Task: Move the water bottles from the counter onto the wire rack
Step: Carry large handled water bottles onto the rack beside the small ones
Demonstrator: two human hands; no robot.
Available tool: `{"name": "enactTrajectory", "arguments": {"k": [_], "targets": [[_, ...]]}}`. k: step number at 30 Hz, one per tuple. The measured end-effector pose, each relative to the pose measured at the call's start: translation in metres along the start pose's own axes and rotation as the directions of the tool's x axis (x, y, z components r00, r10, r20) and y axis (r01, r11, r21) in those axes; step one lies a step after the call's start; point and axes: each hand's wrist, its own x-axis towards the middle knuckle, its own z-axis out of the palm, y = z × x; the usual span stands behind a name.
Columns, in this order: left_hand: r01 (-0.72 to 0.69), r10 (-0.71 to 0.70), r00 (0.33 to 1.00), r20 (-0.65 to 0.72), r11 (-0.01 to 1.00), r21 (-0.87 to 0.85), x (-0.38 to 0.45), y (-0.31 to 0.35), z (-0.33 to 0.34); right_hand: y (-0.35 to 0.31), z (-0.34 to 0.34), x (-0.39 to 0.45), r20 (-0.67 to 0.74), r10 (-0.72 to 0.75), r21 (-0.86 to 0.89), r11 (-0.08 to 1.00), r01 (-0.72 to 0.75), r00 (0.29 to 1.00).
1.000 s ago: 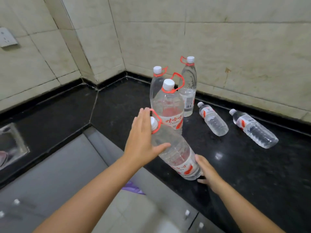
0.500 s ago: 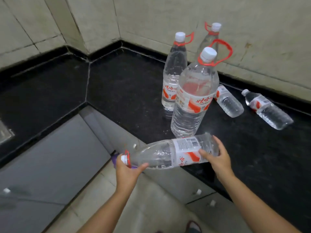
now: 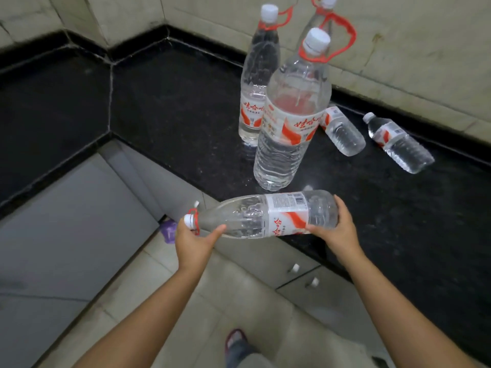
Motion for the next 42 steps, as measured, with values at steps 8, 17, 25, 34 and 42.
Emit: {"name": "enactTrajectory", "arguments": {"k": [8, 17, 25, 34, 42], "targets": [[-0.202, 0.201, 0.974, 0.106, 0.979, -0.001, -0.049, 0.051, 0.027, 0.033, -0.07, -0.045, -0.161, 0.108, 0.061, 0.993, -0.1, 0.981], [-0.28, 0.406, 0.852, 0.331, 0.887, -0.367, -0.227, 0.14, 0.159, 0.054, -0.302, -0.15, -0.571, -0.034, 0.041, 0.997, 0.069, 0.82], [-0.34, 0.612, 0.663, 0.431, 0.759, -0.555, -0.405, 0.22, 0.273, 0.086, -0.506, -0.26, -0.791, -0.112, -0.021, 0.988, 0.155, 0.602], [-0.454, 0.779, 0.481, 0.402, 0.614, -0.646, -0.522, 0.296, 0.373, 0.106, -0.65, -0.308, -0.919, -0.15, -0.048, 0.961, 0.273, 0.365], [-0.575, 0.881, 0.342, 0.327, 0.471, -0.669, -0.591, 0.371, 0.478, 0.134, -0.781, -0.275, -0.899, -0.178, -0.086, 0.967, 0.239, 0.399]]}}
